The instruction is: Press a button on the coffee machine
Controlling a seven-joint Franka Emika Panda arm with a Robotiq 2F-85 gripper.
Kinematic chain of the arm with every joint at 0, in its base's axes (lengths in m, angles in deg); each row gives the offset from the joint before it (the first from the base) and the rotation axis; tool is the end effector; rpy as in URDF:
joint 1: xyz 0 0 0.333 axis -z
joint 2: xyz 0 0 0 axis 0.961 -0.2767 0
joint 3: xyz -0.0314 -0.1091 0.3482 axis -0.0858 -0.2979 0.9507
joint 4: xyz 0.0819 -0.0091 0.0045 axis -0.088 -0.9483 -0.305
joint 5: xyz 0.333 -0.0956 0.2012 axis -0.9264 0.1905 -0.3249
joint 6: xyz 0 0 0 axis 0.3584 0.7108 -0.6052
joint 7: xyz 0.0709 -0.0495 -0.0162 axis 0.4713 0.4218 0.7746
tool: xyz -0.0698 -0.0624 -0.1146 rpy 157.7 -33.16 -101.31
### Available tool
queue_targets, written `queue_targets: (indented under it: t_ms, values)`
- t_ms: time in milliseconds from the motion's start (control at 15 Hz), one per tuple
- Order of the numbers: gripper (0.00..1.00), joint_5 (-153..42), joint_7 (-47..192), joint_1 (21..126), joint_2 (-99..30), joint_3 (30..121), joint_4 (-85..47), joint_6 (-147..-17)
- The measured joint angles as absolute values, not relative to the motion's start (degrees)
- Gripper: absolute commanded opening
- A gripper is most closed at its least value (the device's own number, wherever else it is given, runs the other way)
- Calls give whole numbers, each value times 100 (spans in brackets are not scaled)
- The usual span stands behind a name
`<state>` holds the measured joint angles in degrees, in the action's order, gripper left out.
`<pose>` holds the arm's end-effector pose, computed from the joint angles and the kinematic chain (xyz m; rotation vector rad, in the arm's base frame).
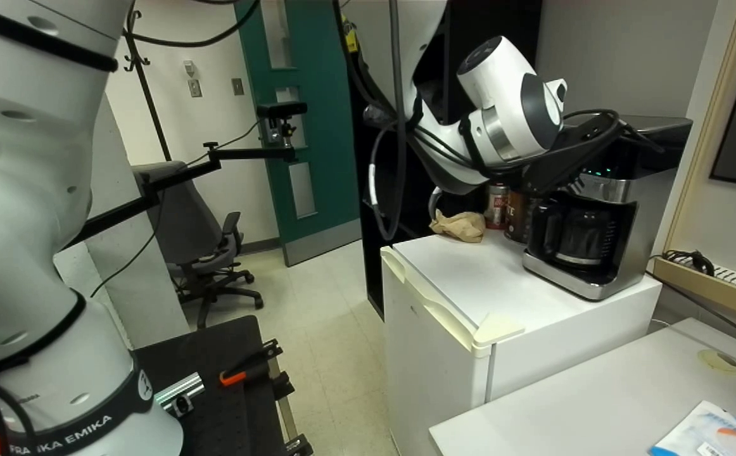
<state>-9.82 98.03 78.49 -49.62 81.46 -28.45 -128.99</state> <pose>0.7536 0.0283 0.3378 2.1001 1.3921 0.9207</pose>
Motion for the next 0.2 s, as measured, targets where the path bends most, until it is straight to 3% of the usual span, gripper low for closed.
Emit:
queue_targets:
  t_ms: [200]
  values:
    - [0, -1023, 9811, 8327, -4553, 8801, -3641, -12896]
